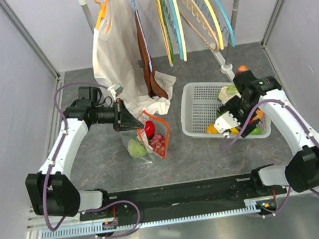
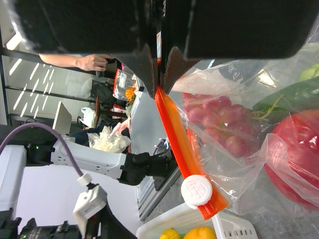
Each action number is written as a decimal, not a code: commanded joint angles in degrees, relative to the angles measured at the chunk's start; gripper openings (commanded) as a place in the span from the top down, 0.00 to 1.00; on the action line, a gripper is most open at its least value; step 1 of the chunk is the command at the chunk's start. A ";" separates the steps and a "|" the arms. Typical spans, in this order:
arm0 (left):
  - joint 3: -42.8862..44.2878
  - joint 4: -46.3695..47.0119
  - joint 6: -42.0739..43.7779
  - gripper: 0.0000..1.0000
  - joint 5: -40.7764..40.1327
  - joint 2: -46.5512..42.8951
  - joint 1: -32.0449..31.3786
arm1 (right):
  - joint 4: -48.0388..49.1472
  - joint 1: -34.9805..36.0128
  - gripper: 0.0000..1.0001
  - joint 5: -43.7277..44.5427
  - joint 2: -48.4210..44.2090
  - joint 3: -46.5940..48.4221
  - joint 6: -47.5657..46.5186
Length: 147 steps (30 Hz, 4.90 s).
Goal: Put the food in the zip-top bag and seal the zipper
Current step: Pick up the fake fruit from the bin, then place the fake fruit in the zipper food storage bag.
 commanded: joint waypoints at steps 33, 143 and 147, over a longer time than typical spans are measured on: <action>0.73 1.66 0.92 0.98 0.01 0.27 0.20 | 9.85 3.99 0.08 7.64 2.49 -14.36 -27.00; 0.73 1.92 -1.02 0.98 8.36 -0.26 6.62 | 33.40 33.61 0.15 -19.42 7.09 16.68 112.39; 0.90 2.01 -1.37 0.98 7.66 0.18 6.71 | 38.84 33.70 0.35 -20.04 1.36 6.30 113.27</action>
